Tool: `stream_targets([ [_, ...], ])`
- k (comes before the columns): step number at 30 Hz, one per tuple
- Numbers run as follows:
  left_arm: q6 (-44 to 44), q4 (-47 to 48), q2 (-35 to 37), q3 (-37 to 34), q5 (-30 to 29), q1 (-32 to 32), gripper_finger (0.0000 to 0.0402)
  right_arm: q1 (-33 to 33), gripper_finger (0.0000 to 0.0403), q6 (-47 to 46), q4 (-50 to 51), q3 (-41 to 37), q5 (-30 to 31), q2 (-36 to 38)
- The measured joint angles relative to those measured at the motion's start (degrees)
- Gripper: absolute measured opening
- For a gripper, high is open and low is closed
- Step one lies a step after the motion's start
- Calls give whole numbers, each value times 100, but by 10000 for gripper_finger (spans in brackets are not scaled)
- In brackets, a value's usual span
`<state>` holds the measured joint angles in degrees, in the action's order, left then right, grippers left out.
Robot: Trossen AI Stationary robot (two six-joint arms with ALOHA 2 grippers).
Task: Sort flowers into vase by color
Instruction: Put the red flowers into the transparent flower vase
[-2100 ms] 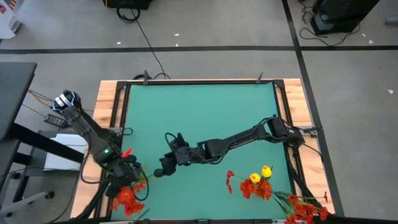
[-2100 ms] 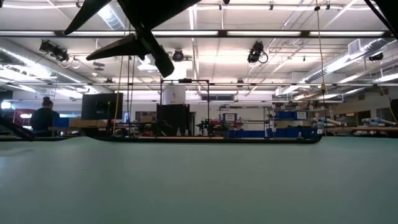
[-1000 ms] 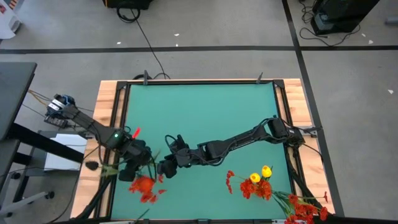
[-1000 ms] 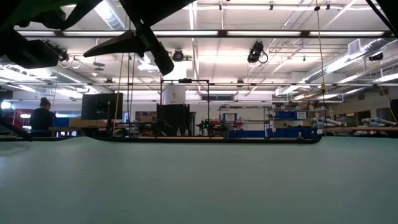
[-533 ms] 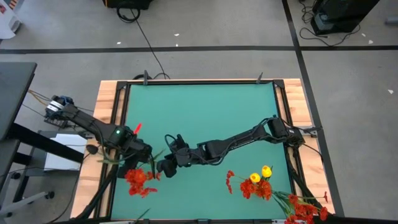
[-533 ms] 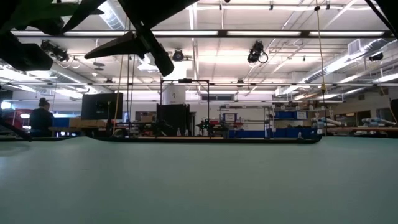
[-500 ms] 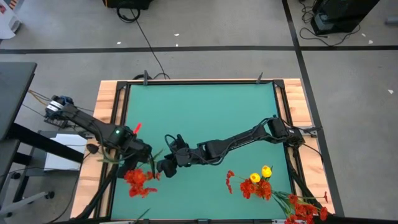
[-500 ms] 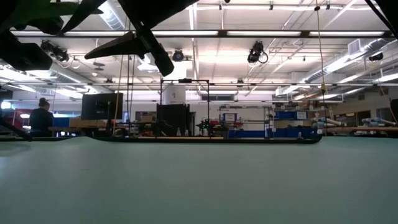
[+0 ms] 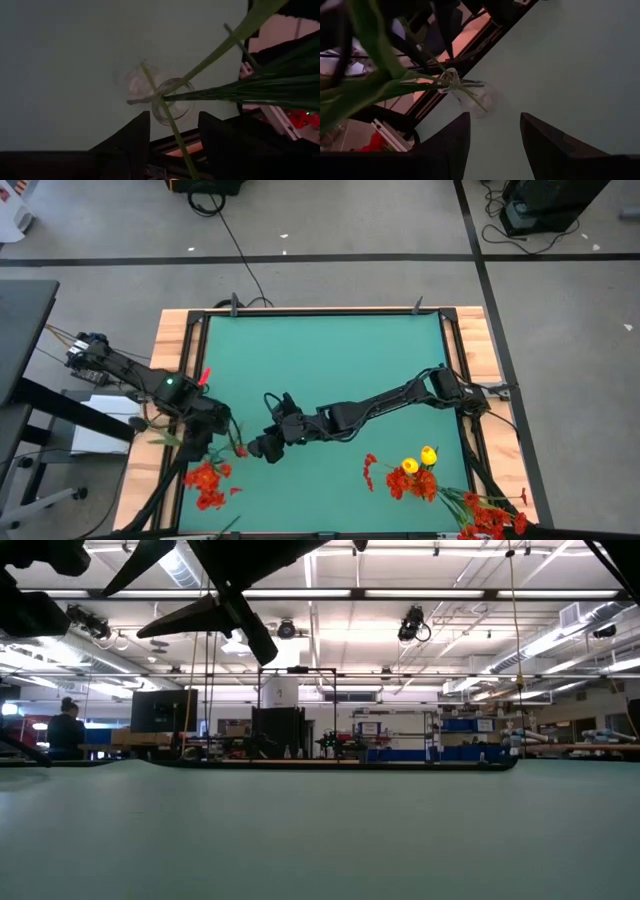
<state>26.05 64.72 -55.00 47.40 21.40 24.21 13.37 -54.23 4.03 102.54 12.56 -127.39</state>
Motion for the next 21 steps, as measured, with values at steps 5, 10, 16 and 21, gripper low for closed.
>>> stream_targets([
  [5,37,72,258,123,-49,0,173,-100,181,45,0,0,-107,0],
  [10,-258,662,301,1002,-764,0,173,-192,181,150,0,0,-218,0],
  [16,-410,1776,304,2627,-1728,-4,173,-299,181,196,-4,0,-337,0],
  [21,-252,2502,344,3875,-1532,107,147,-317,181,193,-4,0,-332,0],
])
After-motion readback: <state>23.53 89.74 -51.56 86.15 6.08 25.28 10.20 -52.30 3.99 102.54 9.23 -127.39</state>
